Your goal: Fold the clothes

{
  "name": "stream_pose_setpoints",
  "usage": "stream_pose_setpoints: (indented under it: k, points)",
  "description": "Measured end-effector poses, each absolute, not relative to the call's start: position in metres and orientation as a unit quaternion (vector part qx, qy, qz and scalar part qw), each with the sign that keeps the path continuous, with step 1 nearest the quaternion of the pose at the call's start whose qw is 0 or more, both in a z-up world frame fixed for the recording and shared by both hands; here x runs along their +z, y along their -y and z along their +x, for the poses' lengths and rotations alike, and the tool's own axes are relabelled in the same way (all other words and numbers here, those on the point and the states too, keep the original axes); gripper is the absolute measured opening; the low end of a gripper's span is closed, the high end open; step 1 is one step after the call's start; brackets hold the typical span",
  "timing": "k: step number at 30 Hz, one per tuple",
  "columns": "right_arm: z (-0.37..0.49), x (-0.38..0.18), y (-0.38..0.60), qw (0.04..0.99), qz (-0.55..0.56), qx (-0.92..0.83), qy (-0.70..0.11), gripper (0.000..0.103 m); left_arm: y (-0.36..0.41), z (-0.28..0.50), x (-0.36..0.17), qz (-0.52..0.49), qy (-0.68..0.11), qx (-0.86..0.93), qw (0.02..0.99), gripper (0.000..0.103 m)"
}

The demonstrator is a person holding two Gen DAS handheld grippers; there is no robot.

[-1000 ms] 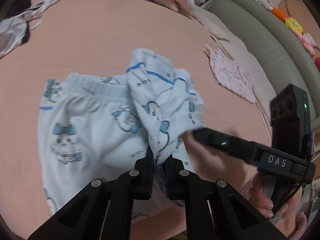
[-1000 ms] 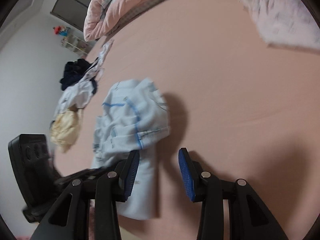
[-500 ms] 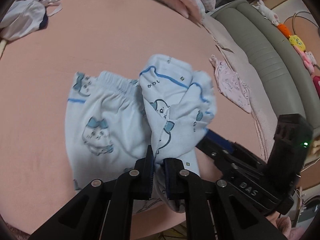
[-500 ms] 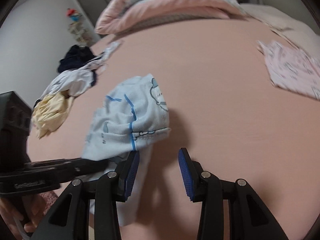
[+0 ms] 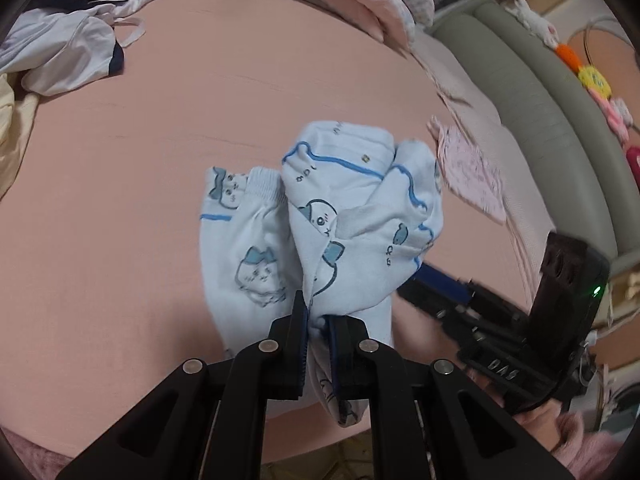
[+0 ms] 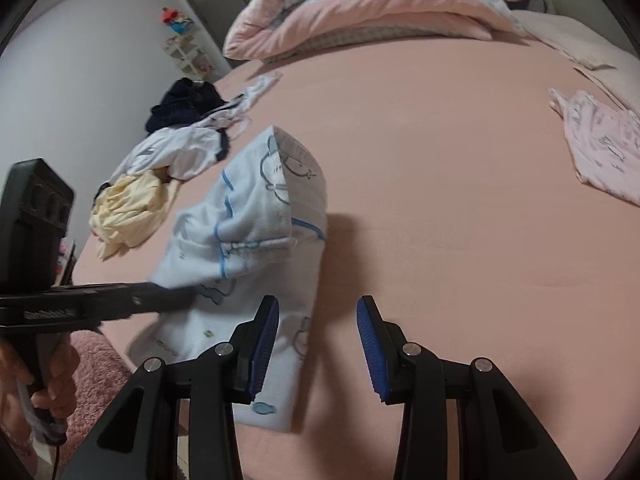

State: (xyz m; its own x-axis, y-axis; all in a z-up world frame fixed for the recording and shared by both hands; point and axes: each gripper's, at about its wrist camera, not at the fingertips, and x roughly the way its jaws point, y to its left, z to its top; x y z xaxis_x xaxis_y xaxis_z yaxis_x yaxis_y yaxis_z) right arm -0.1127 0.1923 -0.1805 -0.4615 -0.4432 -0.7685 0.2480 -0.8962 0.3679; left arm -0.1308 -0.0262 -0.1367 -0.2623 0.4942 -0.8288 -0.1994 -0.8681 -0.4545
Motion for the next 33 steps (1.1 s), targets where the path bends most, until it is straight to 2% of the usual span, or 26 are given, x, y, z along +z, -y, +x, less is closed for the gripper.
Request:
stream_pose_setpoints:
  k: [6, 11, 14, 20, 26, 33]
  points:
    - [-0.111, -0.191, -0.175, 0.220, 0.491, -0.839, 0.081, 0.040, 0.035, -0.127, -0.144, -0.578, 0.106, 0.779, 0.218, 0.007]
    - [-0.111, -0.198, -0.166, 0.230, 0.499, -0.832, 0.070, 0.040, 0.051, -0.132, -0.158, -0.586, 0.137, 0.773, 0.199, 0.009]
    - [-0.111, -0.200, -0.165, 0.234, 0.500, -0.831, 0.070, 0.043, 0.040, -0.134, -0.167, -0.616, 0.089, 0.762, 0.180, 0.011]
    - [-0.111, -0.206, -0.164, 0.242, 0.503, -0.827, 0.070, 0.045, 0.034, -0.110, -0.111, -0.543, -0.005, 0.827, 0.144, 0.010]
    - [-0.118, -0.204, -0.169, 0.262, 0.511, -0.812, 0.107, 0.045, -0.013, -0.100, -0.109, -0.535, -0.068, 0.814, 0.216, 0.010]
    - [-0.120, -0.210, -0.170, 0.280, 0.525, -0.794, 0.124, 0.047, -0.035, -0.103, -0.110, -0.526, -0.051, 0.808, 0.261, 0.010]
